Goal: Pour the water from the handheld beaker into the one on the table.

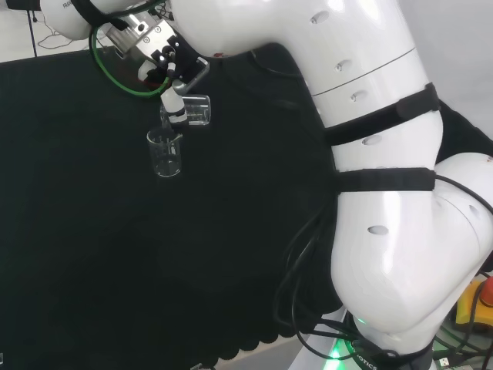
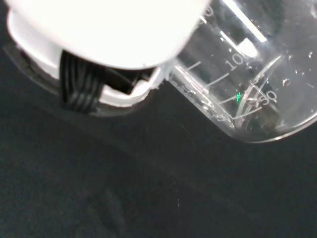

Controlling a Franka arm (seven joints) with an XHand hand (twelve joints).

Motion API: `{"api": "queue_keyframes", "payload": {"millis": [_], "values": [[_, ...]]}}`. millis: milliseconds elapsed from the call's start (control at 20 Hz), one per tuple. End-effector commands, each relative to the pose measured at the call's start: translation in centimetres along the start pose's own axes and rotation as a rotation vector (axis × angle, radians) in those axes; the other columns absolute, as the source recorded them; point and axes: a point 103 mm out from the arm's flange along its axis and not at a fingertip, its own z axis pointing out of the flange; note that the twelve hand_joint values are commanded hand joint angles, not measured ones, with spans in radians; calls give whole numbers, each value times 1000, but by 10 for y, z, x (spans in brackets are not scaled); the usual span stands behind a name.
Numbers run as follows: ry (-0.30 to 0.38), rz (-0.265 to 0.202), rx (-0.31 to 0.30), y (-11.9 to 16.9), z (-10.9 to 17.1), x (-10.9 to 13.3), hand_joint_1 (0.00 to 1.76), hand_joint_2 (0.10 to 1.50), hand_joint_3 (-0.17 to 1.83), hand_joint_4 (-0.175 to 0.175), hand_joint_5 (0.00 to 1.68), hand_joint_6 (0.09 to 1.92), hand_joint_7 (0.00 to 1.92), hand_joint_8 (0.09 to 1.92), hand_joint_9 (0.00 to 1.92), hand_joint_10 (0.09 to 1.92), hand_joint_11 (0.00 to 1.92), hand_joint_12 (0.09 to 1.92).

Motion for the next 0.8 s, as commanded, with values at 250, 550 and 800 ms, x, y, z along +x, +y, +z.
{"api": "queue_keyframes", "payload": {"millis": [250,550,800], "values": [[-33,4,44,1,1,2,1305,618,787,-175,1170,880,1229,857,1470,778,1172,759],[-55,13,65,2,1,6,1304,619,787,-175,1169,882,1227,859,1469,780,1174,760],[-59,12,66,3,0,7,1304,620,787,-175,1168,884,1226,861,1469,781,1174,760]]}}
